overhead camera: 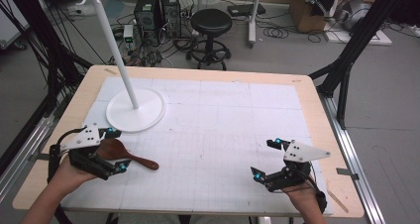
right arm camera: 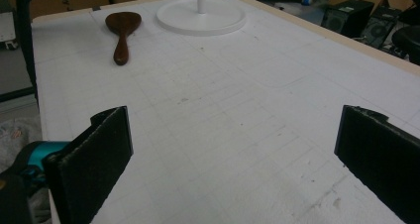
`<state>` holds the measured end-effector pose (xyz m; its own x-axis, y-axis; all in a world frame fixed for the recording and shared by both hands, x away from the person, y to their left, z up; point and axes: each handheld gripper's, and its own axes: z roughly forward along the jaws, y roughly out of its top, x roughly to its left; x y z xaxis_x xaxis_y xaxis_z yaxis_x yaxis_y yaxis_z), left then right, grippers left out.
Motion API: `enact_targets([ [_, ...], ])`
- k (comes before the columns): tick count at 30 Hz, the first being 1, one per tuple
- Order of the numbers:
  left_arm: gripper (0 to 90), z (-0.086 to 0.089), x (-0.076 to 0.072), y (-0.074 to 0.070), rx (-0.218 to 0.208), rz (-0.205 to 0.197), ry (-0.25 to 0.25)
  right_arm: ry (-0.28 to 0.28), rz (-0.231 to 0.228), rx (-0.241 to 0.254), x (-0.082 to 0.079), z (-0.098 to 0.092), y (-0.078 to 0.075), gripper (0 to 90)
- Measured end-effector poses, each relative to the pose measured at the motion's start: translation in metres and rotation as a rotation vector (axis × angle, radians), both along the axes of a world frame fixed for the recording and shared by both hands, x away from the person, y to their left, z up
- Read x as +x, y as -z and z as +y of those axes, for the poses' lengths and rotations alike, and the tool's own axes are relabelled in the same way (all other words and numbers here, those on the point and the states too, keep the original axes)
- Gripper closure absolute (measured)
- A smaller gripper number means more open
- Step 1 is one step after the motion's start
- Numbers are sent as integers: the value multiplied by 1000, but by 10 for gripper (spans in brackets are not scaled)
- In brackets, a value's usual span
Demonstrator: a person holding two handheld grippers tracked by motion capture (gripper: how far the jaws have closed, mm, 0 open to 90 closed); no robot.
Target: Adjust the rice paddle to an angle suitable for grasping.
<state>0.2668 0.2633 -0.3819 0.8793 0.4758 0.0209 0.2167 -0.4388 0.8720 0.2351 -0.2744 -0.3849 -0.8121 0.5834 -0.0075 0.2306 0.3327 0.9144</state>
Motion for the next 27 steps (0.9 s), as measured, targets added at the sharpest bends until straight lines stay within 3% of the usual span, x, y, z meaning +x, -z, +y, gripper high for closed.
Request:
enact_targets([
  [3,18,-4,2,-3,58,13,39,-4,3,-2,-1,-1,0,2],
  [10,18,-9,4,-6,136,22,82,-4,5,-5,-2,-4,2,2],
  [11,18,-10,5,-8,166,26,95,-4,9,-3,-2,-5,3,2],
  [24,30,-17,11,-11,258,55,171,-11,16,-6,-2,-5,4,2],
  [27,45,-25,11,-10,310,56,206,-11,13,-7,-1,-5,5,2],
])
